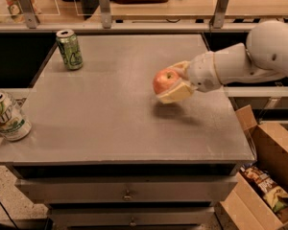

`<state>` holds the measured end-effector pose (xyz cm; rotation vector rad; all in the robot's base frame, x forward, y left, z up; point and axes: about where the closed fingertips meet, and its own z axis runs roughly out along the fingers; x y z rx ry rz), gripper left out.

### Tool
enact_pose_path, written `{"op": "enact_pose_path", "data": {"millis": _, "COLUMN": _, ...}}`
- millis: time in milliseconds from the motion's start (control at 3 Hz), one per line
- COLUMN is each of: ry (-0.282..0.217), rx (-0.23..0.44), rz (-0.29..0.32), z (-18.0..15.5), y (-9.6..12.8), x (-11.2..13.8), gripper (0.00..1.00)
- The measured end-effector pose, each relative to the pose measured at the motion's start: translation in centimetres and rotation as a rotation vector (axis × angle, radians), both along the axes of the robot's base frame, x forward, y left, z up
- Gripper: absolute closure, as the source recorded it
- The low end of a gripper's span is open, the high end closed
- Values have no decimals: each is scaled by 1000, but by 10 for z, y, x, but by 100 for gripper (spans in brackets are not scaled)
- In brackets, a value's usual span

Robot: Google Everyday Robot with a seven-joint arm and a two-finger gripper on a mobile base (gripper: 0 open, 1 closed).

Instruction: Move apple near green can

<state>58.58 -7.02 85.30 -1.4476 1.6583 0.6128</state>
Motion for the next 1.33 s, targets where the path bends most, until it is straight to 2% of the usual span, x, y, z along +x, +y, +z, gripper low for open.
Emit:
{"op": "enact_pose_path", "data": {"millis": 333, "ry": -66, "rx": 16, "rz": 21, "z": 24, "y": 37, "x": 46, "gripper": 100}}
{"op": "enact_pose_path", "data": {"millis": 667, "ry": -85, "rx": 17, "rz": 23, "z": 37, "y": 71, "x": 87, "gripper": 100}}
{"op": "enact_pose_path", "data": {"millis": 1000, "ry": -78, "rx": 38, "rz": 12, "z": 38, "y": 107, "x": 117, "gripper": 100}}
{"op": "enact_pose_path", "data": {"millis": 1333, "ry": -46, "rx": 86, "rz": -21, "z": 28, "y": 141, "x": 132, "gripper": 100}}
